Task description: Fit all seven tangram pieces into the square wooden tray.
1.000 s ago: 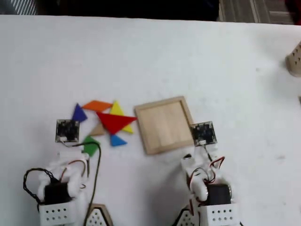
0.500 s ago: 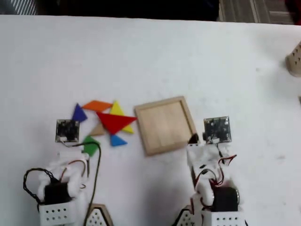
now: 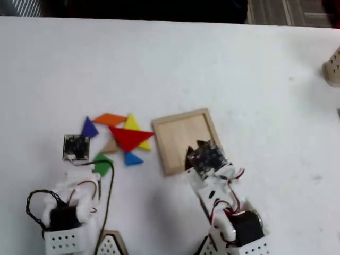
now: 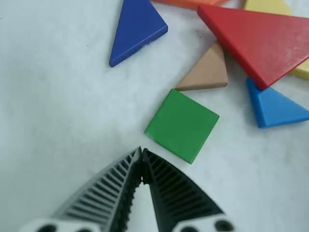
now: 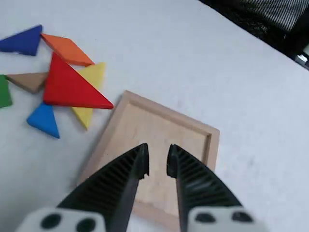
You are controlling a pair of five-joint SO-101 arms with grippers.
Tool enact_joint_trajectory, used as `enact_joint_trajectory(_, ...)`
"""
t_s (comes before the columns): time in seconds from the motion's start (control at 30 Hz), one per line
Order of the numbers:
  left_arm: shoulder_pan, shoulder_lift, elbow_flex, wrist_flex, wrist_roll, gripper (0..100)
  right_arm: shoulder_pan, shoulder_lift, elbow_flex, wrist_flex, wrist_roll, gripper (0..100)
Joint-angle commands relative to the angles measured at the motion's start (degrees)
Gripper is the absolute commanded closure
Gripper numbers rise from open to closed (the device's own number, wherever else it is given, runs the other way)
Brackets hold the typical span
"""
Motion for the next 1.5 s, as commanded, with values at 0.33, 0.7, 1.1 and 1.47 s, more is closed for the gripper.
enact_joint_trajectory(0.33,2.7,-0.3,-6.8,0.3,-0.4,98,-8.5,40.7,-17.3,-12.6,-3.6,91.8)
enact_joint_trajectory(0.7,-0.1,-0.3,-9.8,-10.1,-5.1,78,-15.5,71.1,-29.6,-15.7,-3.3,87.9)
enact_joint_trajectory(1.1,-12.9,0.0,-6.2,-20.0,6.2,73,-16.7,82.9,-38.0,-21.7,-3.3,74.4)
enact_joint_trajectory(1.47,-14.7,3.2,-7.6,-20.9,6.9,73,-21.4,103.5,-54.5,-21.4,0.5,74.2)
